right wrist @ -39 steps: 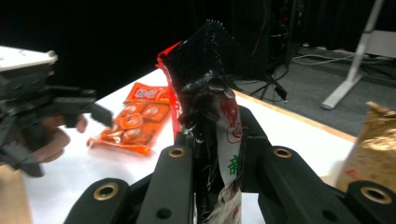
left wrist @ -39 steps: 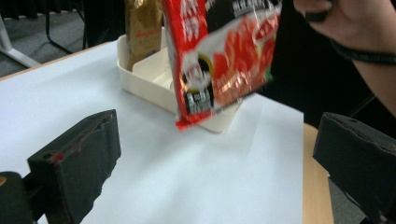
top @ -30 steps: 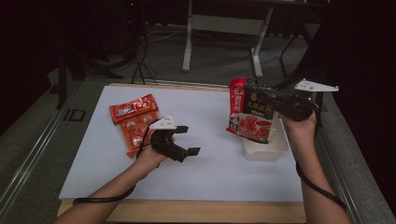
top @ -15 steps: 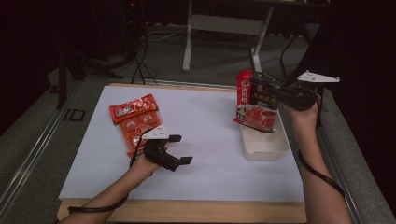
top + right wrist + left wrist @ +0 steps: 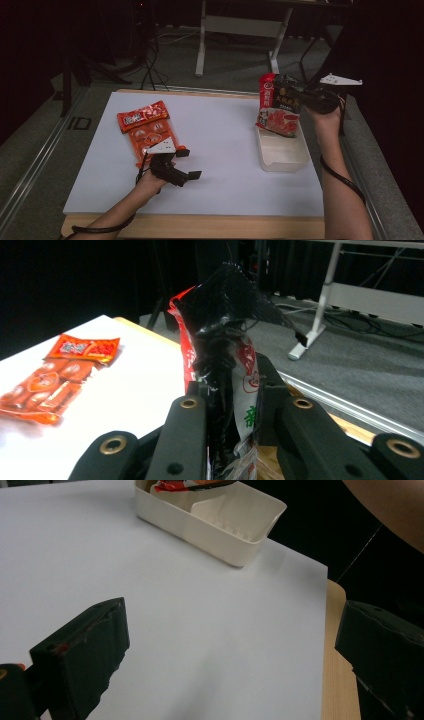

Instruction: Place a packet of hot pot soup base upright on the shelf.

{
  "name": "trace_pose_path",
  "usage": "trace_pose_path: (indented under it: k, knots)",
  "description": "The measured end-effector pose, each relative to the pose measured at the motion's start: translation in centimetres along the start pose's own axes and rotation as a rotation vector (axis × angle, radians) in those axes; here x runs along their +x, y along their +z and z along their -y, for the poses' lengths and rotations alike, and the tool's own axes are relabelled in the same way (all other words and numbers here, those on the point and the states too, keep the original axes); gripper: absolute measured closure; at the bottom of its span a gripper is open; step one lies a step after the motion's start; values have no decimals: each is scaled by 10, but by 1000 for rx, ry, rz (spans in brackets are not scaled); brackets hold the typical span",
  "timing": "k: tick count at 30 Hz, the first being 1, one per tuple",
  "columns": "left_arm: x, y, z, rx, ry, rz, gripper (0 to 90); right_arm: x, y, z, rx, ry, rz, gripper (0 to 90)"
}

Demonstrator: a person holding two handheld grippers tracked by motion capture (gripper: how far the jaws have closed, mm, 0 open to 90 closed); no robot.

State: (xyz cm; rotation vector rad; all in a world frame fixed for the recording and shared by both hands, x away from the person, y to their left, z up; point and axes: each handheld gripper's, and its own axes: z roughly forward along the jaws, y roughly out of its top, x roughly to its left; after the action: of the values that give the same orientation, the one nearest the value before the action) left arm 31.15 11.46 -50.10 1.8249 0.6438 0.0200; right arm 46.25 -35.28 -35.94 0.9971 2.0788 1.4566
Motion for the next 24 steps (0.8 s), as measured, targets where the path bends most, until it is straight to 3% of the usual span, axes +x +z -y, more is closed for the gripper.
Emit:
trace_pose_path:
  k: [10, 14, 19, 24]
  knots:
    - [3, 0, 2, -4, -14, -3, 11, -7, 15, 14, 67, -33, 24, 789]
    - [4, 0, 4, -3, -18, -1, 10, -8, 18, 18, 73, -31, -3, 784]
    - [5, 1, 5, 1, -16, -4, 11, -9, 21, 22, 81, -43, -70, 763]
    - [5, 1, 6, 6, -19, -5, 11, -7, 25, 32, 92, -64, -85, 753]
